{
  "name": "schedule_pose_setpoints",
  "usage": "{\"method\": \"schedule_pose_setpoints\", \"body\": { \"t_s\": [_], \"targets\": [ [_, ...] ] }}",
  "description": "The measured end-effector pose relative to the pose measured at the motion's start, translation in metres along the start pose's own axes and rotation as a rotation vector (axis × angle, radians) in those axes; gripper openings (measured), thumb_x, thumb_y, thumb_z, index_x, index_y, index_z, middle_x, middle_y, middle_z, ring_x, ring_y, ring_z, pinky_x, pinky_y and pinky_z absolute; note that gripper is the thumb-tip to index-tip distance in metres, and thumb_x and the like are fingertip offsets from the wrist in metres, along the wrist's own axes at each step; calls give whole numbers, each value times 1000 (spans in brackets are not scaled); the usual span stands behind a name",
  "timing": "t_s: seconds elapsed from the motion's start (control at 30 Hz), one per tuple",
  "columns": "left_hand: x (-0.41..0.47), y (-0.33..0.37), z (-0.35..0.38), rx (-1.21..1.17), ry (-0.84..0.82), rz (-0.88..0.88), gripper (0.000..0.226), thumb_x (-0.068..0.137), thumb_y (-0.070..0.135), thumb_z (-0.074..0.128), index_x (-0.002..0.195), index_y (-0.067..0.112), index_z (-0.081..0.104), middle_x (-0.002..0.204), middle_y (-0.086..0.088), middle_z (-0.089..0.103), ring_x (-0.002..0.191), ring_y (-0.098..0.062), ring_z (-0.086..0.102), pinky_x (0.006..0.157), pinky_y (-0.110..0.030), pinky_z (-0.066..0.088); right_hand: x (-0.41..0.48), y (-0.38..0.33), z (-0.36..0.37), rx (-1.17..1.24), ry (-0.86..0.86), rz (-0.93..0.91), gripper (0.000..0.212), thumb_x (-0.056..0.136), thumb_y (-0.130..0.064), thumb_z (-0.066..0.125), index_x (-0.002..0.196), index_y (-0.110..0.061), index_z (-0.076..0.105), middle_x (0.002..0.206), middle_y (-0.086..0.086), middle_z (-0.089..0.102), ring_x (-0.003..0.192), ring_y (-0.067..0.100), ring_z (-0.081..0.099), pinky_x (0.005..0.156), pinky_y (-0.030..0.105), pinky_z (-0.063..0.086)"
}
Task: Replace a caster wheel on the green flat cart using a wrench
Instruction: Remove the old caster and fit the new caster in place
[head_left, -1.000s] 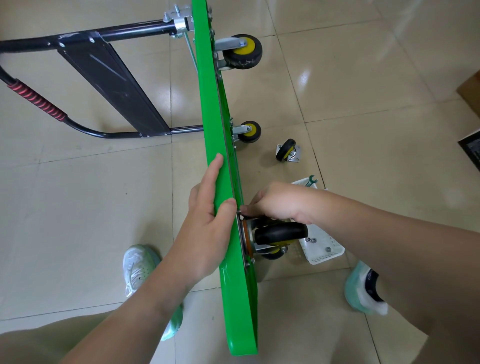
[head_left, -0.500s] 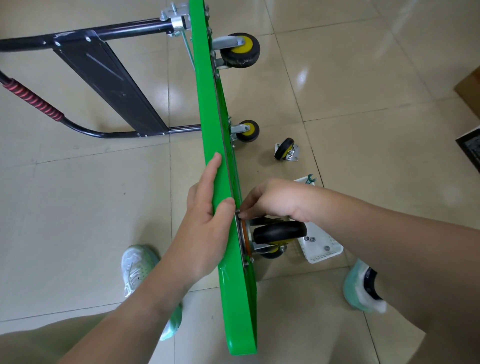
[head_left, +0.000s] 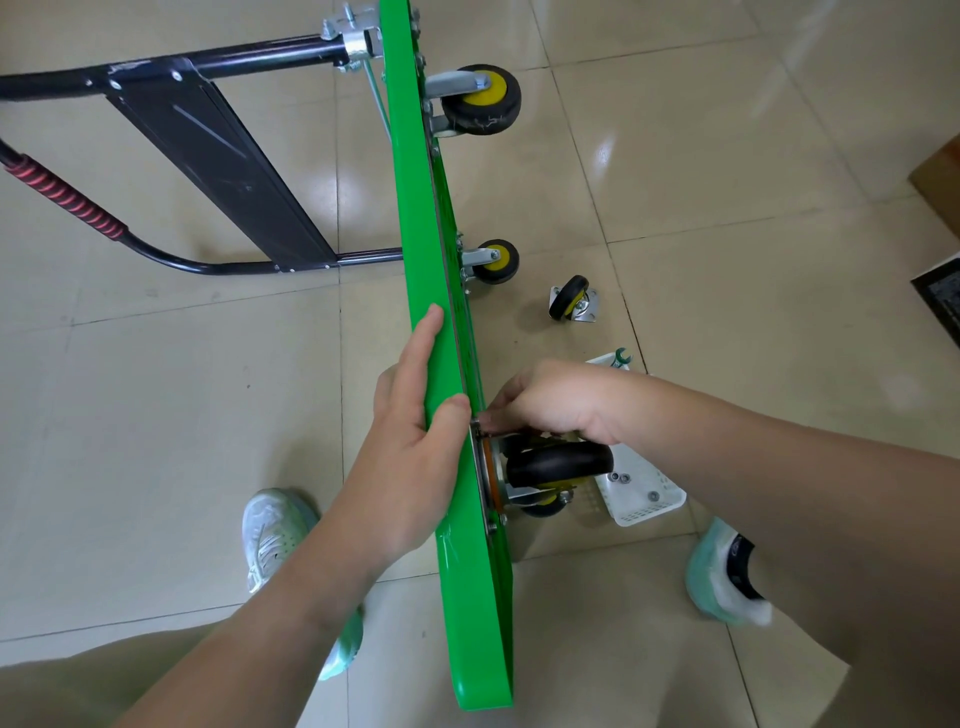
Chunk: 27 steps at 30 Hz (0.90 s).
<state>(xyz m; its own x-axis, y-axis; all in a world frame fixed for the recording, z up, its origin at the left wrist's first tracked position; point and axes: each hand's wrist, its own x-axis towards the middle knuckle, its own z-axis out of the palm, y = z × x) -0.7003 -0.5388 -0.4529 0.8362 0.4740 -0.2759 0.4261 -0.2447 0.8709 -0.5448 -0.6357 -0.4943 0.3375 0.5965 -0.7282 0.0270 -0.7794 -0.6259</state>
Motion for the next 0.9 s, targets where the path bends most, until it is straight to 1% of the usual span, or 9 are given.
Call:
{"method": "schedule_pose_setpoints", "body": {
  "t_s": [0.07,0.13,0.27,0.4,0.47,0.57,0.67,0.83,0.9],
  "targets": [
    [0,0,0,1,-1,-4,71,94,34,40,155,59,14,132,42,31,115,41,25,89,12,19,1,2,2,-38,-5,-7,5,86,-28,78,86,-23,77,80,-2,72,82,22,68,75,28,53],
    [0,-1,-1,-3,5,-2,68,98,32,41,156,58,14,131,41,32,114,41,26,88,12,19,3,5,3,10,-19,-3,4,86,-27,78,82,-27,76,75,-5,71,75,17,66,69,23,52],
    [0,0,0,3,5,1,66,107,22,41,156,57,14,130,40,32,111,42,28,85,12,21,9,7,4,69,-67,19,10,87,-29,78,78,-26,74,68,-7,69,70,15,64,67,23,50],
    [0,1,0,-6,6,1,66,99,36,38,157,58,14,132,43,29,114,42,26,88,12,20,15,7,5,111,-105,36,13,89,-24,76,77,-24,72,71,-4,69,76,19,63,77,30,52],
    [0,3,0,-13,10,3,65,103,36,44,158,56,15,134,42,30,114,40,30,91,10,22,18,9,7,136,-121,46,12,88,-22,76,77,-23,73,75,-2,70,80,23,64,84,36,54],
    [1,5,2,-23,25,1,70,107,23,54,158,51,16,142,25,38,100,34,50,85,8,30,20,9,8,149,-132,36,5,89,-21,75,85,-20,74,76,0,72,81,24,64,88,38,54],
    [4,5,2,-23,11,-16,75,106,16,54,159,49,13,149,13,39,96,31,54,82,8,32,22,9,7,169,-159,28,9,92,-16,72,83,-18,72,59,-9,69,72,18,61,81,31,49],
    [5,14,-1,-30,-20,-11,74,106,6,51,161,38,14,125,30,35,88,39,47,78,10,31,25,10,6,283,-242,29,18,96,-4,63,82,-14,69,62,-9,70,75,15,62,85,29,48],
    [7,17,-4,-26,-35,-14,73,106,6,50,161,38,13,124,32,33,86,41,45,78,11,29,28,9,7,332,-261,57,21,96,-2,61,80,-13,68,69,-4,70,82,19,62,88,31,48]
  ]
}}
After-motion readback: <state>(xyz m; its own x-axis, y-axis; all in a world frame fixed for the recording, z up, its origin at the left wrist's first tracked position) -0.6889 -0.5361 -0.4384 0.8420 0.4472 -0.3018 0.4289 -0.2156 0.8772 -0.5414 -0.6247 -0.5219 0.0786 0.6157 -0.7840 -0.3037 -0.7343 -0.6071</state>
